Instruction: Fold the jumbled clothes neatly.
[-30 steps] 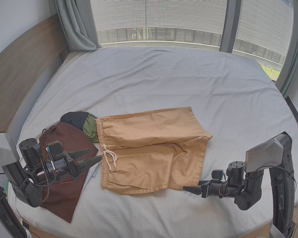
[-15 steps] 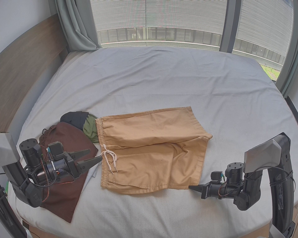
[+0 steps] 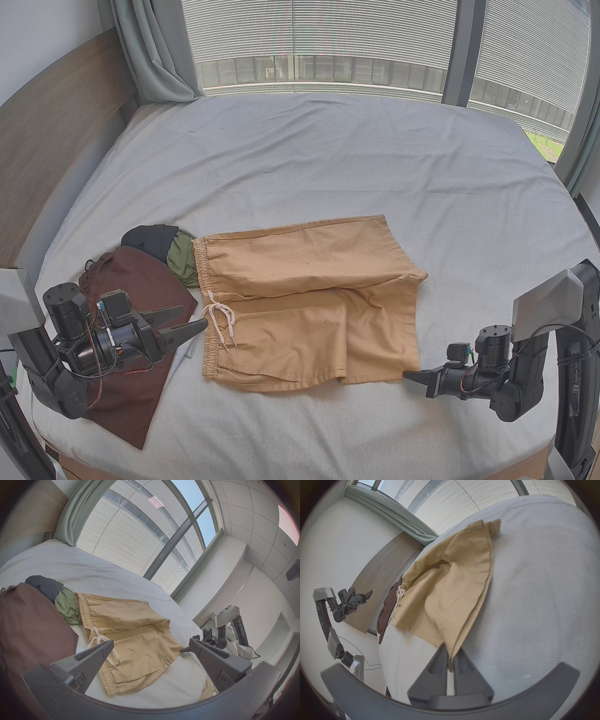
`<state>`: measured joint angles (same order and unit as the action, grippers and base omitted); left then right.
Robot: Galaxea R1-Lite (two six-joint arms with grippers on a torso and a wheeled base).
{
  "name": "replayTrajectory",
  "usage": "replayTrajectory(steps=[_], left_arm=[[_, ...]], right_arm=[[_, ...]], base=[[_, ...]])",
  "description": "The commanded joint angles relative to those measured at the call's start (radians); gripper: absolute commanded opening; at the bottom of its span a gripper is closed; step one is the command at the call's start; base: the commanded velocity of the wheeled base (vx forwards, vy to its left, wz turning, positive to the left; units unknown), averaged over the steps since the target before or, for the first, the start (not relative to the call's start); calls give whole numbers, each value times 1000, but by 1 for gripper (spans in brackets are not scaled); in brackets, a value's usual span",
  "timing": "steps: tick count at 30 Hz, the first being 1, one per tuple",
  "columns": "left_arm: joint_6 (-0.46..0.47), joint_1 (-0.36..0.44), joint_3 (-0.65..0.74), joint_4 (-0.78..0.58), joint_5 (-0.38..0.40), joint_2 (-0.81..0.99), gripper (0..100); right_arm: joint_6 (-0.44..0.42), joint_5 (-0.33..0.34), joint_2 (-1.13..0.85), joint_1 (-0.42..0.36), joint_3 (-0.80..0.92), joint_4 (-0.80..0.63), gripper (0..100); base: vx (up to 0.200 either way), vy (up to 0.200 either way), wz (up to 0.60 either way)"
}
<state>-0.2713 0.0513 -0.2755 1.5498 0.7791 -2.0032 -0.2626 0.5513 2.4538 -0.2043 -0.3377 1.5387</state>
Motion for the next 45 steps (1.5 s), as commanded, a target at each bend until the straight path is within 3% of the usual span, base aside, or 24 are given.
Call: replayTrajectory(steps=[1,14,45], left_arm=[[0,-2,1,1,2,-31,100],[92,-51,13,1,31,-137,100],[93,-65,-7,1,34,-381,100]], right_arm=[[25,1,-27,60,39,0,0],[45,2,-50,74,66,1,0],[86,2,-38,68,55,1,0]], base=[[0,0,0],[0,0,0],[0,0,0]])
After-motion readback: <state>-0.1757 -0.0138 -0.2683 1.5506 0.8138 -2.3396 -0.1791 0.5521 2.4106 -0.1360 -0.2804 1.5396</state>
